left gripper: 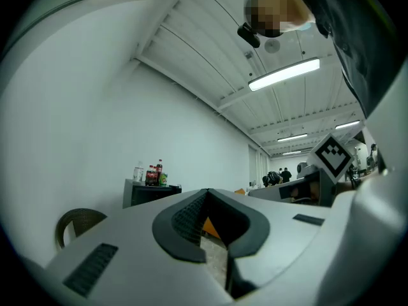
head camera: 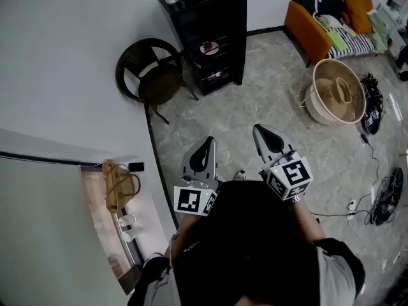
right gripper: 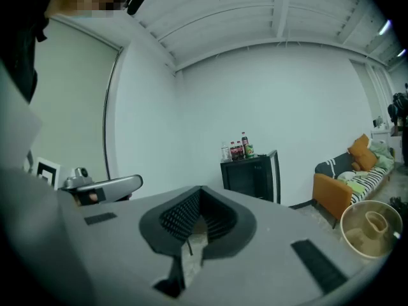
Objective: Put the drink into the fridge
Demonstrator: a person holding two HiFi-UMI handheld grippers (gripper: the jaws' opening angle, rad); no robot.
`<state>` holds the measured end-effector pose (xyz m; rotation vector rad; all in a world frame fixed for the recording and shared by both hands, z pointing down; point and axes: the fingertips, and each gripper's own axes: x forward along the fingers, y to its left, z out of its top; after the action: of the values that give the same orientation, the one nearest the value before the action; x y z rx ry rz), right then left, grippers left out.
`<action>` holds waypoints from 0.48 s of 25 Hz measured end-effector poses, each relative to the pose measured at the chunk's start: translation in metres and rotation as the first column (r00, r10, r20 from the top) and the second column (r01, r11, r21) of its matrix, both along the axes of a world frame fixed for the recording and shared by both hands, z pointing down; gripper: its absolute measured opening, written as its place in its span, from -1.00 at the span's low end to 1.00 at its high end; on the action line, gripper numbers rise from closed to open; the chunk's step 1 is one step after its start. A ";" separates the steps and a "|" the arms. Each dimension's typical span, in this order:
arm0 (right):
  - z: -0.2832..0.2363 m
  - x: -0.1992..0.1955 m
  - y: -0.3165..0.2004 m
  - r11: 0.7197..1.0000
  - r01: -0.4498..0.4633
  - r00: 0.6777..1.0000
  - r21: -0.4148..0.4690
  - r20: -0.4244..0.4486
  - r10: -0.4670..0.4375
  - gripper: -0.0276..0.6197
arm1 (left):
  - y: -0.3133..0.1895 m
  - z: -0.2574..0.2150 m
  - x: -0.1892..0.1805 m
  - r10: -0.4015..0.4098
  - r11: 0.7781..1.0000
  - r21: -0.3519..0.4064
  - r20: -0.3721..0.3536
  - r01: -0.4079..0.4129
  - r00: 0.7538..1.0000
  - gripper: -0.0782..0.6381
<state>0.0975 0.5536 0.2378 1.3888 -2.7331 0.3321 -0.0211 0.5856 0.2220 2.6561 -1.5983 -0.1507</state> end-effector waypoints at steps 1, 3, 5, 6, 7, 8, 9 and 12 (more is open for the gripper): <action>0.001 0.001 0.000 1.000 0.001 1.000 0.000 -0.002 -0.001 -0.87 | -0.001 0.000 0.001 0.001 1.000 0.000 0.001 -0.001 1.000 -0.76; 0.002 0.003 -0.001 1.000 -0.002 1.000 -0.004 -0.003 0.001 -0.87 | -0.002 0.001 0.005 0.008 1.000 0.000 0.002 -0.008 1.000 -0.76; 0.003 0.006 -0.002 1.000 -0.006 1.000 -0.011 -0.002 0.006 -0.87 | -0.005 0.000 0.010 0.018 1.000 -0.001 0.003 -0.018 1.000 -0.76; 0.003 0.008 -0.002 1.000 -0.008 1.000 -0.014 0.003 0.008 -0.87 | -0.006 -0.001 0.012 0.024 1.000 -0.002 0.005 -0.024 1.000 -0.76; 0.002 0.010 -0.003 1.000 -0.012 1.000 -0.017 0.011 0.013 -0.87 | -0.007 -0.001 0.015 0.029 1.000 -0.003 0.007 -0.029 1.000 -0.76; 0.002 0.013 -0.003 1.000 -0.017 1.000 -0.021 0.023 0.018 -0.87 | -0.008 0.000 0.017 0.033 0.999 -0.005 0.010 -0.033 0.999 -0.76; 0.003 0.016 -0.003 0.999 -0.023 0.999 -0.026 0.034 0.023 -0.87 | -0.008 0.000 0.019 0.036 0.999 -0.007 0.011 -0.036 0.999 -0.76; 0.009 0.022 -0.004 0.999 -0.029 0.998 -0.046 0.053 0.031 -0.87 | -0.008 0.005 0.021 0.036 0.999 -0.019 0.011 -0.035 0.999 -0.76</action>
<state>0.1191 0.5501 0.2467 1.4317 -2.7310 0.4360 -0.0003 0.5780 0.2274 2.6743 -1.5466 -0.1201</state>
